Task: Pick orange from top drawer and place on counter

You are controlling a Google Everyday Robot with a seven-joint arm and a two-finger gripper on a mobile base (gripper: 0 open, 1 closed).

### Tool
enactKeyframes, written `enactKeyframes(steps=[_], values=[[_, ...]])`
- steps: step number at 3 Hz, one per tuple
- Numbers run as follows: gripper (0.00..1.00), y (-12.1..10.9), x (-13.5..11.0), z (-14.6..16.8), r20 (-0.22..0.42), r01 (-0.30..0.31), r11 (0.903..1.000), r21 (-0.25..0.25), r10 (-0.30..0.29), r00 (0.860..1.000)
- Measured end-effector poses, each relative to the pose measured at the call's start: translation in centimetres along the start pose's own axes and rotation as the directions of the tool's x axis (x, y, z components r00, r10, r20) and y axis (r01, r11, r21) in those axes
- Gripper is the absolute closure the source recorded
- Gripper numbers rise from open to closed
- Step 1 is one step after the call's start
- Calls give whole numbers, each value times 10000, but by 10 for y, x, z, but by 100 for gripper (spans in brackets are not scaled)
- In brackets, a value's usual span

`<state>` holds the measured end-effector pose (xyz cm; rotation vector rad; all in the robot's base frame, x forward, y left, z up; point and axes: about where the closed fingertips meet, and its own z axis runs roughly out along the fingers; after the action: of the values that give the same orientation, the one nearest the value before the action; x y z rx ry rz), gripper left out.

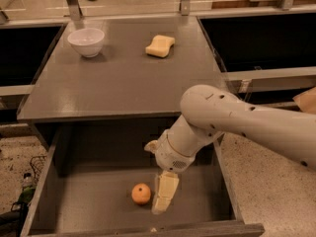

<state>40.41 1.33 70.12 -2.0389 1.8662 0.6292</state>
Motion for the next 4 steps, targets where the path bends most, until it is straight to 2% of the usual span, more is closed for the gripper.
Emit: enactKeyframes(steps=[1, 4], values=[[0, 9, -26, 10, 105, 646, 9978, -152, -644, 9979], [0, 5, -11, 29, -152, 138, 9998, 119, -136, 9998]])
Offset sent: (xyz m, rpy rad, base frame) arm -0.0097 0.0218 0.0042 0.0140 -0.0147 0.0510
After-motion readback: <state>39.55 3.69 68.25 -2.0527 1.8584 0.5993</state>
